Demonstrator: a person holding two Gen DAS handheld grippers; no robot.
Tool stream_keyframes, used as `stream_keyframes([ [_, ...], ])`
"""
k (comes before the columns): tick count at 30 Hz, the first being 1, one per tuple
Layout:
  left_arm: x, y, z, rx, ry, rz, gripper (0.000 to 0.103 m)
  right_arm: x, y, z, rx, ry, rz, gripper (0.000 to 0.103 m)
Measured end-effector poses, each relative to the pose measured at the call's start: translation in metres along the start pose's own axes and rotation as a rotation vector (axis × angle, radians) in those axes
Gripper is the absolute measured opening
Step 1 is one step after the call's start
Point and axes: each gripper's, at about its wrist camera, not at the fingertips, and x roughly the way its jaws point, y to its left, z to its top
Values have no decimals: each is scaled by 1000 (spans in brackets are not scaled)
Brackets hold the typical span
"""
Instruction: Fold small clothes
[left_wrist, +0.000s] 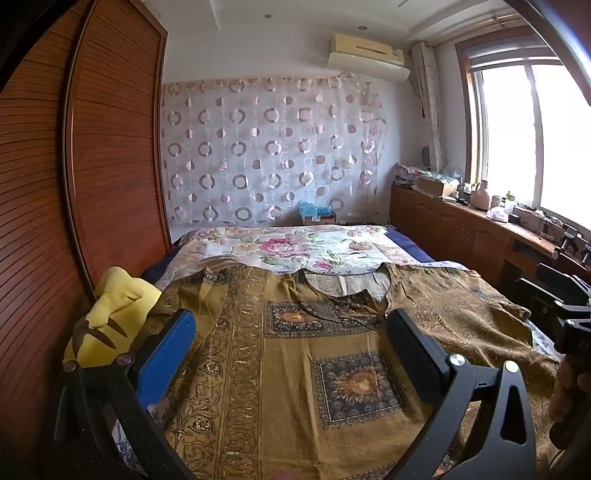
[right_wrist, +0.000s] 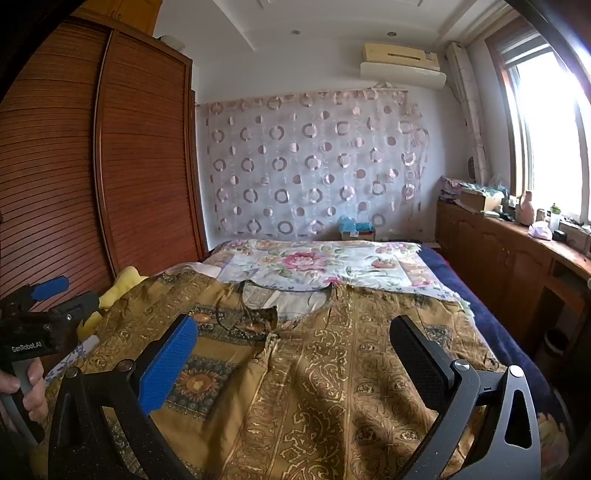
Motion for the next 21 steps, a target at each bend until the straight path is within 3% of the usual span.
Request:
stream_keyframes([
  [21,-1,0,0,-1,-7,-2,103,-1,2,-2,3,7,-1,103],
])
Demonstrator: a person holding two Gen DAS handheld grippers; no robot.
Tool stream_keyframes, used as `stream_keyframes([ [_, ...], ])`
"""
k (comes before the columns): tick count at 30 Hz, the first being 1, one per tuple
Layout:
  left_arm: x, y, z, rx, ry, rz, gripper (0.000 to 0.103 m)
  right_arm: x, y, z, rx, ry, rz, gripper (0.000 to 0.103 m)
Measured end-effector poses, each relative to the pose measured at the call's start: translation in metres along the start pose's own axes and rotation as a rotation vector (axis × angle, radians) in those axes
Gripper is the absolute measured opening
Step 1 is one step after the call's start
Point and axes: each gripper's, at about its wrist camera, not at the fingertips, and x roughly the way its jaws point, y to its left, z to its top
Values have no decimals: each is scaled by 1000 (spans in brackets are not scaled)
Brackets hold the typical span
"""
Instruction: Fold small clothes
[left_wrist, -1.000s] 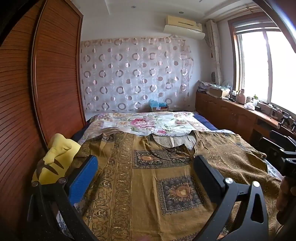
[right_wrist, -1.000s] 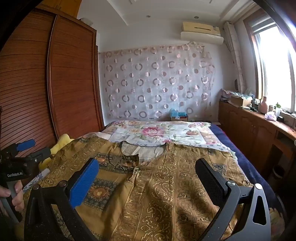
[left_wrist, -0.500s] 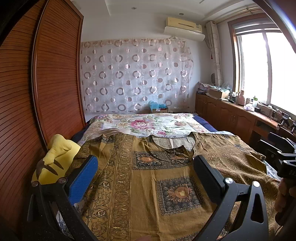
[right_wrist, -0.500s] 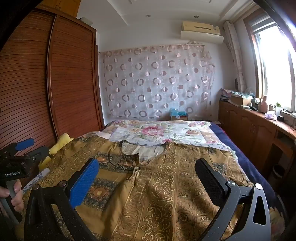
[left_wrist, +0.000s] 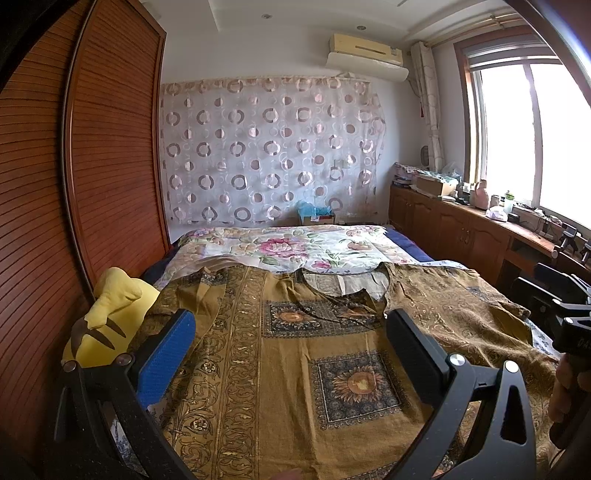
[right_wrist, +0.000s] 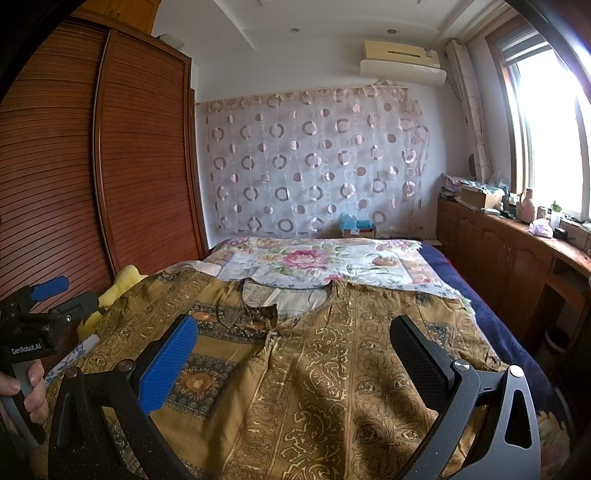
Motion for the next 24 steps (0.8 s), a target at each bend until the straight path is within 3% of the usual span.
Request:
stream_keyframes([
  [24,-8,-10,8,-2,-7,1,103,0,-1,1,-1,-1,1,103],
])
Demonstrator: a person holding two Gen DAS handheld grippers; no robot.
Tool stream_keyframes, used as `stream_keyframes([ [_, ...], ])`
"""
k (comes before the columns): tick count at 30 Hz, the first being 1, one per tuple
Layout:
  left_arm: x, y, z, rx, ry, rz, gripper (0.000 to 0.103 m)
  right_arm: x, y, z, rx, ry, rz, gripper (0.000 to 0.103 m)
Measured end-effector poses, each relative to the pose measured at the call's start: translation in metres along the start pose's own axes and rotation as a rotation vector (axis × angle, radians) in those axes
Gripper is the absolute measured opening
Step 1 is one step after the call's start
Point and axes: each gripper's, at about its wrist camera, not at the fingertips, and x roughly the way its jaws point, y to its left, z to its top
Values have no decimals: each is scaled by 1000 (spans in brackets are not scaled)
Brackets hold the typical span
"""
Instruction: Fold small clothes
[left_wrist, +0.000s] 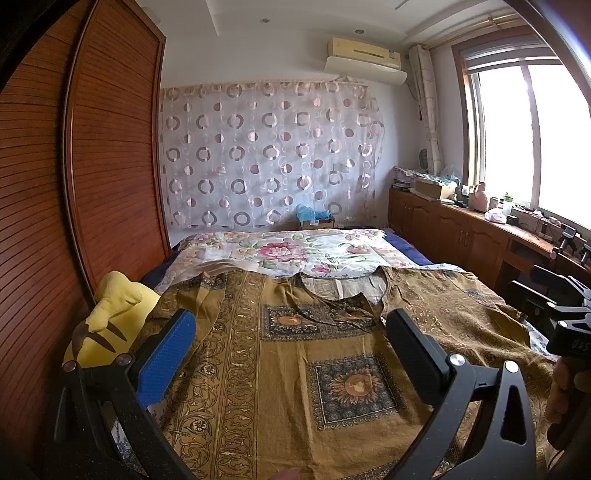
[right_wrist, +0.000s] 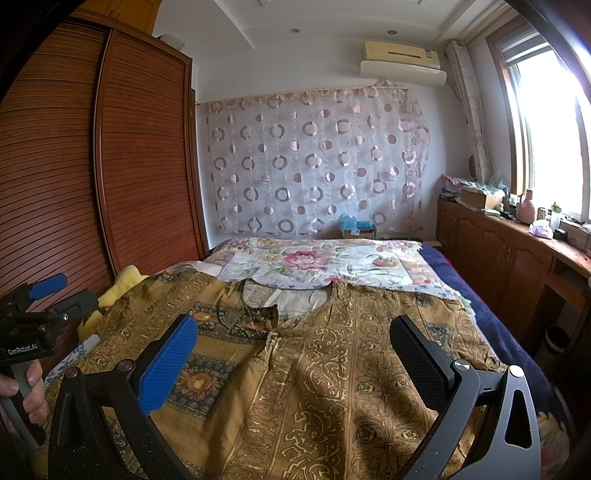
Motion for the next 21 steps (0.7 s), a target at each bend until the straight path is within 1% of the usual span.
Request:
stream_keyframes([
  [18,0,1,-1,2,-3,0,103,0,1,0,0,2,2,103],
  [19,-8,-3,6,2,-1,-1,103,0,1,1,1,3,2,103],
  [21,-10,-4,9,2,6,0,103,0,2,1,2,6,4,103],
])
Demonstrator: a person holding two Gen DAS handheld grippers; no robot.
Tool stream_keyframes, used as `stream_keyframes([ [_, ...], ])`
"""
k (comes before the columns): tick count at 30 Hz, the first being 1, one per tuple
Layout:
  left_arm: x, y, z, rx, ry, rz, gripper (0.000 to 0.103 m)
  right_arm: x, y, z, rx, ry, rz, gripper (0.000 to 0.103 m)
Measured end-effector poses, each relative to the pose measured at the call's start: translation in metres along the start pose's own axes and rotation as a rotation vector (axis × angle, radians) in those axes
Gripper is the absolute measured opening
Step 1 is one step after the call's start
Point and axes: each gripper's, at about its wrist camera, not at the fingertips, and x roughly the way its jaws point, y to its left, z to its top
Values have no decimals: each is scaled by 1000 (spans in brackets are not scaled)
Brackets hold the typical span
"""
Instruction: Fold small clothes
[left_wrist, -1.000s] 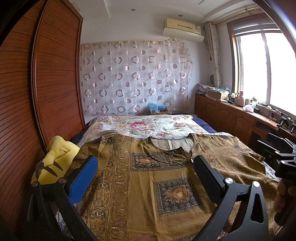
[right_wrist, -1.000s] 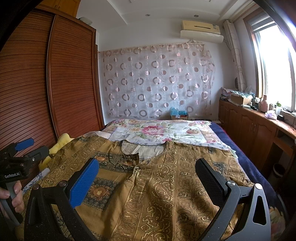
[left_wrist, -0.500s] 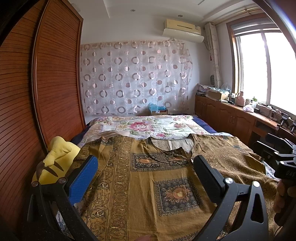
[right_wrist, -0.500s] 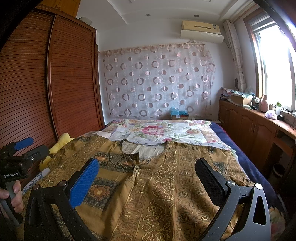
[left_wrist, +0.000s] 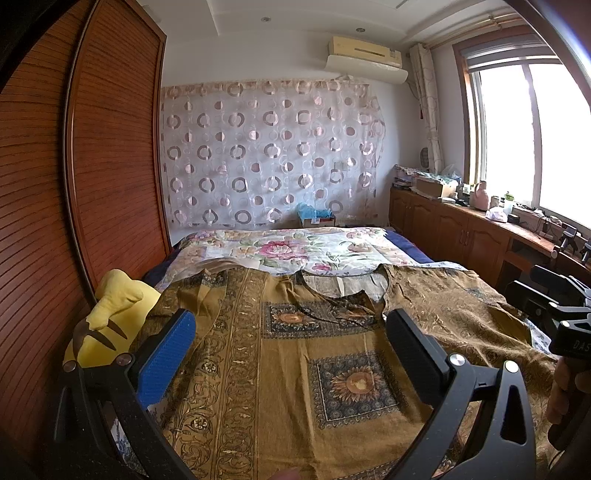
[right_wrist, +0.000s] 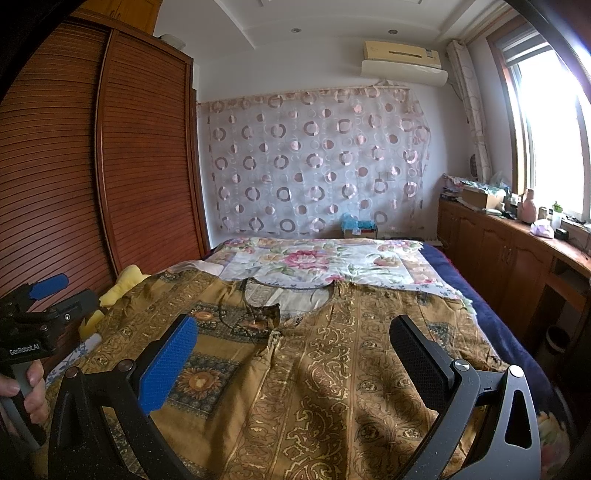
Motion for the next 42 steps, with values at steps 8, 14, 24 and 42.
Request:
stream_keyframes([
  [8,6,16,-9,-7,26,6,103,2,2,0,-5,14,23,103],
  [14,12,29,-16,-18,36,19,103,8,5,-1,-13,33,34,103],
  [24,26,57,-29,-18,79,44,103,22,7,-2,-25,80,79,103],
  [42,53,114,-63,-25,217,64,103,36,16,-5,-40,171,124,103],
])
